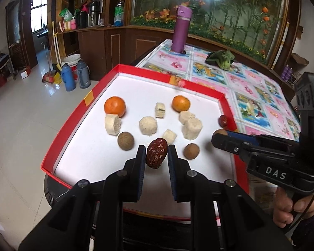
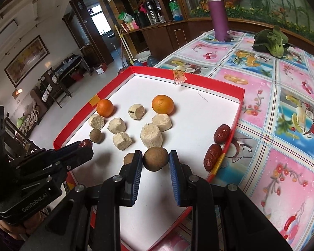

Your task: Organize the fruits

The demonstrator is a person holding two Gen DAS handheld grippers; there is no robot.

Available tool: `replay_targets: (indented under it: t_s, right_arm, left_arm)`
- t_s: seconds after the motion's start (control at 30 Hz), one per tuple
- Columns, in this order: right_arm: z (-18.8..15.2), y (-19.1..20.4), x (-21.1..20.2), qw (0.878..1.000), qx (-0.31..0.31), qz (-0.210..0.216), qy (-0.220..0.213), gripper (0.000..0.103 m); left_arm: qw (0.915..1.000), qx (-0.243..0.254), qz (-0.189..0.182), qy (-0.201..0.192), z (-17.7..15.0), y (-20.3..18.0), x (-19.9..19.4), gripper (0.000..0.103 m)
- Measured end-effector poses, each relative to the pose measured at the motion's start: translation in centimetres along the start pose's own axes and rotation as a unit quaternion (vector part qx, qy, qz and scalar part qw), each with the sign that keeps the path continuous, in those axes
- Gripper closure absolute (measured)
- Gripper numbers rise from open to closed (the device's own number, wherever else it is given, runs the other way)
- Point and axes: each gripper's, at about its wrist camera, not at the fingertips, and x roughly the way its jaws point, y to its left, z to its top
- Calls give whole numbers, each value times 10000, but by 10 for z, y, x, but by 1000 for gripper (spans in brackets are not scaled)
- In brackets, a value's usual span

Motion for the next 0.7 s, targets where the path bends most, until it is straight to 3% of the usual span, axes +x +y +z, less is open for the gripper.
replay_targets:
  t_s: [0.27,0.47,0.57,0.63,0.7]
  right_arm:
    - [-1,2,16,9998,-41,-38,174,79]
    - [0,-1,20,9996,-70,-157,208,78]
    - [-2,-1,14,9997,-65,-169,173,74]
    - [-2,-1,7,9999,-42,-132,88,64]
    - [-3,0,-3,9999,-49,-104,-41,63]
  left_arm:
    - [9997,13,174,165,-2,1,13,80]
    - [9981,76,552,248,-1,1,23,80]
    - [9965,31,770,311,-1,2,28,80]
    - [9957,53,859,337,-2,1,29,79]
    - [9942,79,1013,351,-3,0,28,74]
